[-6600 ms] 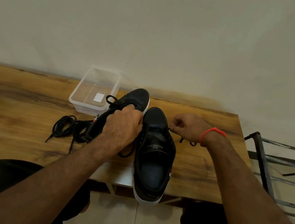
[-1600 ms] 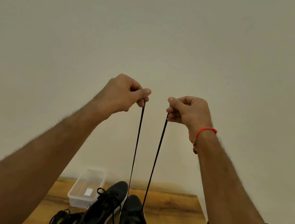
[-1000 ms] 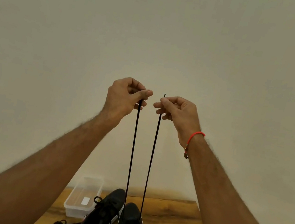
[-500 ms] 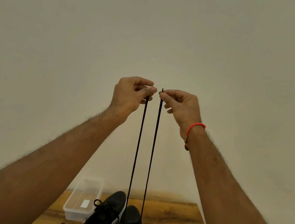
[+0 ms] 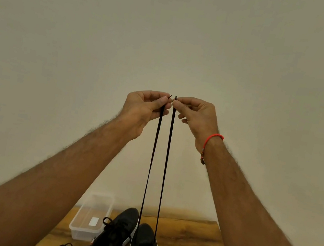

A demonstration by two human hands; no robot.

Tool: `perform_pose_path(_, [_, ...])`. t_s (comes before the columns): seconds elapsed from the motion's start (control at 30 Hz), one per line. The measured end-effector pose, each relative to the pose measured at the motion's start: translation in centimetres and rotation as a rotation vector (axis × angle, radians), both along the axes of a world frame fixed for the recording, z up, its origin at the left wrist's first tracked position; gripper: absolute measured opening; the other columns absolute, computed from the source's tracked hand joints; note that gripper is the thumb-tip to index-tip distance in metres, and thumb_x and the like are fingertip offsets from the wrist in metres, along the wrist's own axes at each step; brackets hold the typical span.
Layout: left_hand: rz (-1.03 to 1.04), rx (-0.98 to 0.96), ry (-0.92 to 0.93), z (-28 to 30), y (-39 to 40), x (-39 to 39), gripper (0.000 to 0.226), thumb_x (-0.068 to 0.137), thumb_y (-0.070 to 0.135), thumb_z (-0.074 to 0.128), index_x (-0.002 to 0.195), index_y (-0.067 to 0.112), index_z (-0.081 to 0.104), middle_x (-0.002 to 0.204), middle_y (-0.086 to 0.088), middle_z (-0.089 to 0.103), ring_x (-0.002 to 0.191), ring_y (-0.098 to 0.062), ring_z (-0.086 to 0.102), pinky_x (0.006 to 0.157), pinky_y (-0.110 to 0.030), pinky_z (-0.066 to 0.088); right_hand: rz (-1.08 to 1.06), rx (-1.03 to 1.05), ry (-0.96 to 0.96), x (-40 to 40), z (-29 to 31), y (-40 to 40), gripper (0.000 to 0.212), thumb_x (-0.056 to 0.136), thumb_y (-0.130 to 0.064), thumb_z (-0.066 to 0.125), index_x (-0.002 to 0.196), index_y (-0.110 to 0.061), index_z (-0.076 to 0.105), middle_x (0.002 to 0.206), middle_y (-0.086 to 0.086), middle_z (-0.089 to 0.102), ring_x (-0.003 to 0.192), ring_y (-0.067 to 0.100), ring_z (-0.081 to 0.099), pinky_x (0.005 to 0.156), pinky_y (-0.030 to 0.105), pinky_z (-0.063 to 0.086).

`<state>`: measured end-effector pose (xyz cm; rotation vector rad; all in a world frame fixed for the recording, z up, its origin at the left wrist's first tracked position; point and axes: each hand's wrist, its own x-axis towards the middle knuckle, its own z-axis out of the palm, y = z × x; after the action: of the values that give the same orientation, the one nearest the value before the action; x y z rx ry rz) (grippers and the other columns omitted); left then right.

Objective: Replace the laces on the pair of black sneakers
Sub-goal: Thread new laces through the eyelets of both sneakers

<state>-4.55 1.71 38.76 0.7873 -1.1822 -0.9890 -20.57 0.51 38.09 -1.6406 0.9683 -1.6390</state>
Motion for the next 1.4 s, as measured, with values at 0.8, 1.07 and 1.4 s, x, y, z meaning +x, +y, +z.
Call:
perform_pose_path(0.8, [0.109, -0.043, -0.156, -0.1, -0.3, -0.6, 0.011, 0.093, 0.013, 0.072, 0.104, 0.015, 0.074, 0.101, -0.003, 0.078, 0.098, -0.015, 0.075, 0.097, -0.041, 0.057, -0.018, 0.031, 0.033, 0.4, 0.6, 0.1, 0.015, 0.083, -0.027, 0.081, 0.093, -0.016, 0.078, 0.088, -0.01, 0.073, 0.079, -0.004, 0.062, 0.076, 0.019, 0.046])
perform_pose_path(1.07, [0.11, -0.062, -0.082, -0.7, -0.7, -0.9, 0.017, 0.092, 0.012, 0.072, 0.109, 0.01, 0.072, 0.103, -0.006, 0.078, 0.098, -0.016, 0.075, 0.096, -0.04, 0.058, -0.014, 0.051, 0.027, 0.5, 0.6, 0.2, 0.017, 0.084, -0.028, 0.08, 0.096, -0.017, 0.078, 0.089, -0.009, 0.072, 0.083, 0.001, 0.062, 0.07, 0.018, 0.045])
perform_pose_path(1.4, [0.096, -0.06, -0.047, -0.7, -0.9, -1.1, 0.016, 0.091, 0.011, 0.073, 0.107, 0.011, 0.072, 0.104, -0.007, 0.078, 0.099, -0.018, 0.075, 0.096, -0.041, 0.058, -0.025, 0.057, 0.024, 0.4, 0.7, 0.0, 0.015, 0.083, -0.029, 0.08, 0.094, -0.019, 0.078, 0.093, -0.007, 0.074, 0.088, 0.007, 0.064, 0.07, 0.019, 0.046])
